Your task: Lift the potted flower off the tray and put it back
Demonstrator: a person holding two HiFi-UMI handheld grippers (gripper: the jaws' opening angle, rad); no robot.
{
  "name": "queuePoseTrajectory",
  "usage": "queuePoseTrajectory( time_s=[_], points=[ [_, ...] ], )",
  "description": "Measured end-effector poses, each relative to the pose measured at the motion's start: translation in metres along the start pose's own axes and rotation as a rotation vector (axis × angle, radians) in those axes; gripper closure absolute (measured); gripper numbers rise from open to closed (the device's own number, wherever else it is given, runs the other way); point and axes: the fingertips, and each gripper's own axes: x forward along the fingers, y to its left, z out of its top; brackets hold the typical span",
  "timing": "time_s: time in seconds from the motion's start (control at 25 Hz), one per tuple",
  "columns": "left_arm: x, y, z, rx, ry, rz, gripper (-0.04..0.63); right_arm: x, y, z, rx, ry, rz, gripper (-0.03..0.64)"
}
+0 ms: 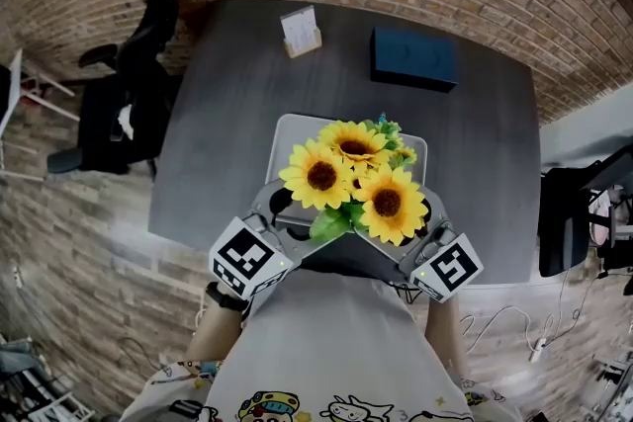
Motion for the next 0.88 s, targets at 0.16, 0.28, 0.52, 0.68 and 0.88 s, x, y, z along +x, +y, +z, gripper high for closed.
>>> queuePoseTrajectory(
  time_s=[0.16, 0.28, 0.52, 0.68, 0.88],
  points=[
    [0.0005, -0.0003, -0.0006, -0.005, -0.001, 0.0, 0.199, -0.0001, -0.0002, -0.0013, 0.001, 0.004, 0.0, 0.23],
    [0.0007, -0.0001, -0.0021, -0.005, 0.001, 0.0, 0.199, 0.0003, 0.0, -0.0022, 0.002, 0.003, 0.001, 0.23],
    [0.0005, -0.0004, -0.0008, -0.01, 0.008, 0.004, 0.199, 0.0002, 0.0001, -0.0022, -0.003, 0.006, 0.005, 0.23],
    [-0.001, -0.0015, -0.0018, -0.014, 0.007, 0.003, 0.199, -0.0003, 0.0021, -0.0019, 0.009, -0.002, 0.002, 0.23],
    [-0.0016, -0.0005, 0.0007, -0.005, 0.019, 0.005, 0.199, 0.0006, 0.0016, -0.0005, 0.01, 0.007, 0.001, 0.23]
  ],
)
